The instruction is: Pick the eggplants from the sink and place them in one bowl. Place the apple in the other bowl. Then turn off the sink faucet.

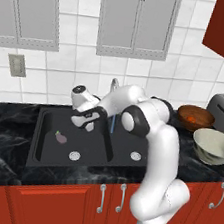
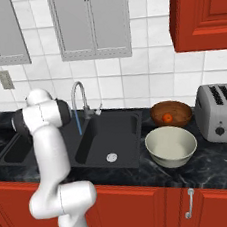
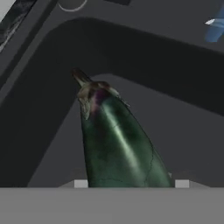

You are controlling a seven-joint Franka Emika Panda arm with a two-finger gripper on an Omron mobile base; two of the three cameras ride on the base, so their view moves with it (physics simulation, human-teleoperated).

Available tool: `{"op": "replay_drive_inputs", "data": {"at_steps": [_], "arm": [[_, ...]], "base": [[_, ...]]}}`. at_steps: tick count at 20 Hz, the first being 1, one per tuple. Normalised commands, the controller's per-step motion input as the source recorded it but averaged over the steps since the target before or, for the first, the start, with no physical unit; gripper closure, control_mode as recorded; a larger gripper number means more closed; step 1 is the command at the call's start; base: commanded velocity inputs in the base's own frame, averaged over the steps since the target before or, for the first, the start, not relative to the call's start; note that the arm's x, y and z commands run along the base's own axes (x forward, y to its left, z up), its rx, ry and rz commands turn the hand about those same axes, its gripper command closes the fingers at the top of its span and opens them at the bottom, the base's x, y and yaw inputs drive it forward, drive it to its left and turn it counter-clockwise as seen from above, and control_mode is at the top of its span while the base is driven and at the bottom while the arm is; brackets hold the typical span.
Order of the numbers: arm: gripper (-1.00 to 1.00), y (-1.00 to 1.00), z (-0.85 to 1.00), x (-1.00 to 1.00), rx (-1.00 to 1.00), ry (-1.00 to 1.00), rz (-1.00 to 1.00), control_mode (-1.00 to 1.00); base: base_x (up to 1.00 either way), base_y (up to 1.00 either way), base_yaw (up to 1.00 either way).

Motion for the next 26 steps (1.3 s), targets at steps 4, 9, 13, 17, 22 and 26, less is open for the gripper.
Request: {"op": "replay_drive_inputs", "data": {"at_steps": [4,9,13,17,22,26], "arm": [[1.0,-0.13,1.0,-0.38,0.04,0.0,0.0,-1.0],[1.0,-0.03,1.0,-0.37,0.05,0.0,0.0,-1.0],[1.0,-0.09,0.96,-0.3,0.04,0.0,0.0,-1.0],[1.0,-0.26,0.93,-0.33,0.01,0.0,0.0,-1.0],[1.0,-0.3,0.53,-0.49,0.0,0.0,0.04,-1.0],[1.0,-0.3,0.17,-0.42,0.0,0.0,0.22,-1.0]], "base": [[0.0,0.0,0.0],[0.0,0.0,0.0],[0.0,0.0,0.0],[0.0,0.0,0.0],[0.0,0.0,0.0],[0.0,0.0,0.0]]}}
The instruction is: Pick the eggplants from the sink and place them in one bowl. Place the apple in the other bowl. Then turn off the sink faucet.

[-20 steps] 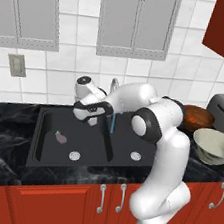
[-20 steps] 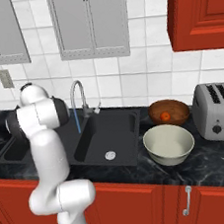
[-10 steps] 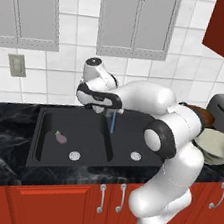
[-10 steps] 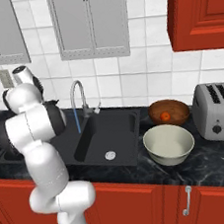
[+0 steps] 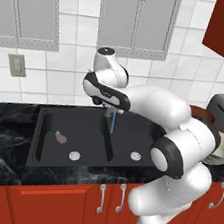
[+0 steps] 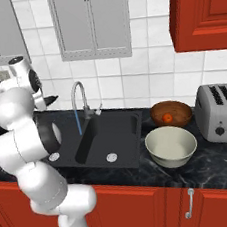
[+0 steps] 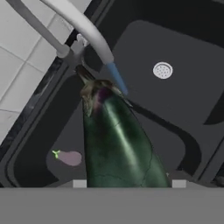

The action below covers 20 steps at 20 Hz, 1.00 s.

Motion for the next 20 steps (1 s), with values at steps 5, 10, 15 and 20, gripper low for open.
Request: {"op": "replay_drive_inputs", "data": {"at_steps": [5,10,15,20], "arm": [[1.0,-0.42,0.01,-0.45,0.0,0.0,0.23,-1.0],[1.0,-0.66,0.0,-0.48,0.02,-0.06,0.17,-1.0],[1.0,-0.67,0.0,-0.45,0.01,-0.05,0.13,-1.0],[1.0,-0.71,0.0,-0.34,0.0,-0.03,0.03,-1.0]], "base": [[0.0,0.0,0.0],[0.0,0.0,0.0],[0.0,0.0,0.0],[0.0,0.0,0.0]]}}
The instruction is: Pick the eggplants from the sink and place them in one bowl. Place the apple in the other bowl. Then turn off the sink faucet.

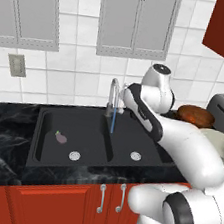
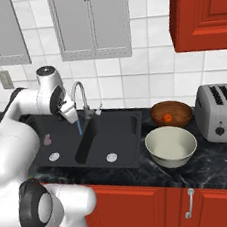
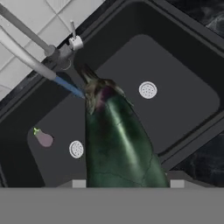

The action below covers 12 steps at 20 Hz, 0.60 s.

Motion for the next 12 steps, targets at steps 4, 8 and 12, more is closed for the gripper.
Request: {"op": "replay_drive_inputs", "data": {"at_steps": [4,8,12], "arm": [[1.0,-0.59,0.01,-0.25,0.0,0.0,0.0,-1.0],[1.0,-0.48,0.07,-0.11,0.0,0.0,0.0,-1.0],[1.0,-0.52,0.02,-0.01,0.0,0.0,0.0,-1.0]], "base": [[0.0,0.0,0.0],[0.0,0.0,0.0],[0.0,0.0,0.0]]}}
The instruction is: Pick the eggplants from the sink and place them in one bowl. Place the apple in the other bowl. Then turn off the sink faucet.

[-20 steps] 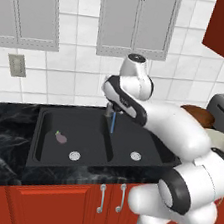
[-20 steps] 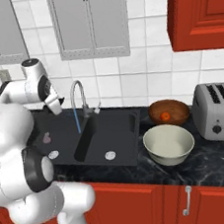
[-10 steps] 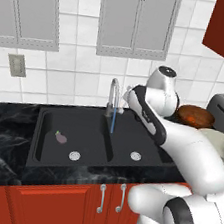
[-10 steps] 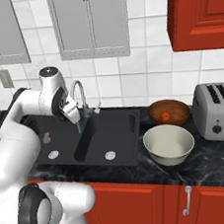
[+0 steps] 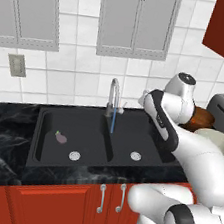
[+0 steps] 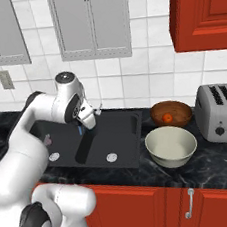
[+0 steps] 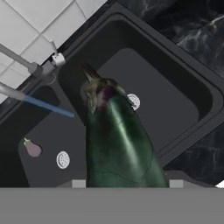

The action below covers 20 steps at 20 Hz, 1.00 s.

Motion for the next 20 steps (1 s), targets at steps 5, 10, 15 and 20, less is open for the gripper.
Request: {"op": "replay_drive_inputs", "data": {"at_steps": [5,10,15,20], "arm": [[1.0,-0.54,0.06,-0.03,0.0,0.0,-0.01,-1.0],[1.0,-0.64,0.03,-0.04,-0.01,0.03,-0.09,-1.0],[1.0,-0.58,0.0,0.0,-0.03,0.05,-0.14,-1.0],[1.0,-0.56,0.0,0.0,-0.03,0.12,-0.18,-1.0]], "base": [[0.0,0.0,0.0],[0.0,0.0,0.0],[0.0,0.0,0.0],[0.0,0.0,0.0]]}}
